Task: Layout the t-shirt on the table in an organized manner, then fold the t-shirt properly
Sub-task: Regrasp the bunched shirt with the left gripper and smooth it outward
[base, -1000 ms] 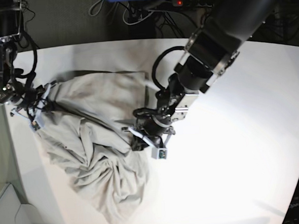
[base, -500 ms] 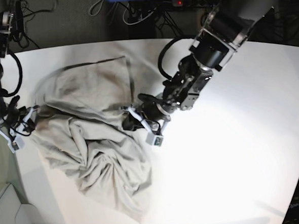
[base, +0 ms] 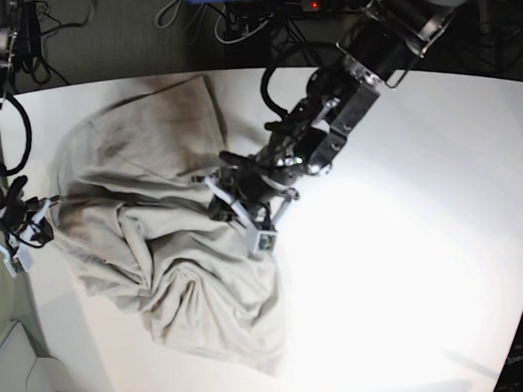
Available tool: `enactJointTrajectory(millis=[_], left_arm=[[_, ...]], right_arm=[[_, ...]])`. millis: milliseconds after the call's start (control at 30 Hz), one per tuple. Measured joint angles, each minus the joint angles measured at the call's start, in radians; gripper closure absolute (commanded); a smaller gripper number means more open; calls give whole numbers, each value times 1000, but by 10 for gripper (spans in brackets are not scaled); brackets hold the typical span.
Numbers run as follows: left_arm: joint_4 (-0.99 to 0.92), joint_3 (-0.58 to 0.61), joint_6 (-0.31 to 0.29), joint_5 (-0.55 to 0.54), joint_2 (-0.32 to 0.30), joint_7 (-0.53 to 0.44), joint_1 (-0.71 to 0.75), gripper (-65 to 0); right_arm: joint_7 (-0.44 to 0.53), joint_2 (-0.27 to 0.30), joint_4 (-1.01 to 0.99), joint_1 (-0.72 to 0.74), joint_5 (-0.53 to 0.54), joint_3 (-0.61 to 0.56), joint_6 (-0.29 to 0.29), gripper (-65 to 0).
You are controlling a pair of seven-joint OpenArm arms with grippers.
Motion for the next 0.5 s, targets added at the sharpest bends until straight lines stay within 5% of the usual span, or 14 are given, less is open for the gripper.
enactJointTrajectory(millis=[200, 333, 500], left_arm=[[-136, 0, 51, -2, 14, -10, -176, -66], [-503, -2, 73, 3, 110, -13, -352, -67], [-830, 6, 72, -3, 230, -166, -485, -67]], right_arm=[[-4, -5, 11, -37, 7, 4, 0, 0], [-17, -34, 93, -93, -6, 6, -11, 0], [-63, -53, 227, -161, 2, 4, -11, 0]])
